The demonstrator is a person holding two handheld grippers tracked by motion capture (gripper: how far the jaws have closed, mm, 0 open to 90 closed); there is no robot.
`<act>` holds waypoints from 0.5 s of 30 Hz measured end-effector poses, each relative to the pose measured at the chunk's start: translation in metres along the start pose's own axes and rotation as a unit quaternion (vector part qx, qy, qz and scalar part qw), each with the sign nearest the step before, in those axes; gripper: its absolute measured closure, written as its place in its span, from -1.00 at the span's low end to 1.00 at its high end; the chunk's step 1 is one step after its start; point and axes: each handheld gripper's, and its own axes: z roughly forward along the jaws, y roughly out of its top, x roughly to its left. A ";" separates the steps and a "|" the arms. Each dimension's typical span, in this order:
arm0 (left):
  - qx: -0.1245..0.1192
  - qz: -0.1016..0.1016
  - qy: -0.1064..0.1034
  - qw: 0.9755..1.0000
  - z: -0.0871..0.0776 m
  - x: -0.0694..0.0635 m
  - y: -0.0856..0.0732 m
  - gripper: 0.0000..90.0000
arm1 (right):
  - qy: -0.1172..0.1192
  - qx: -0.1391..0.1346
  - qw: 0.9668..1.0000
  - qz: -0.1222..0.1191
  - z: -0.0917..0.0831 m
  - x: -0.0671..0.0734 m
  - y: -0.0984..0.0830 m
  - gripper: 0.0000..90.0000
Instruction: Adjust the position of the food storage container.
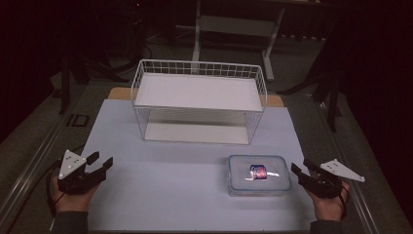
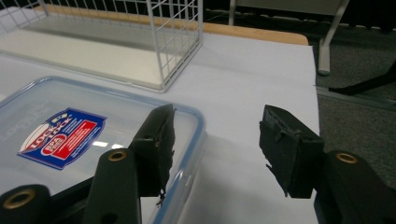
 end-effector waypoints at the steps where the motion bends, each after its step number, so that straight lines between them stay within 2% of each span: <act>1: 0.004 -0.005 0.002 1.000 0.003 0.001 0.000 0.03 | 0.000 0.001 1.000 -0.002 0.001 0.001 0.000 -0.01; 10: 0.003 0.001 0.007 1.000 0.009 0.000 0.002 0.00 | -0.007 0.015 1.000 0.002 0.008 0.001 -0.003 0.07; 12: 0.003 0.000 0.008 1.000 0.010 0.001 0.002 0.00 | -0.004 0.020 1.000 -0.006 0.009 0.002 -0.004 0.17; 15: 0.002 -0.005 0.008 1.000 0.010 0.002 0.002 0.00 | 0.002 0.022 1.000 -0.012 0.008 0.001 -0.005 0.49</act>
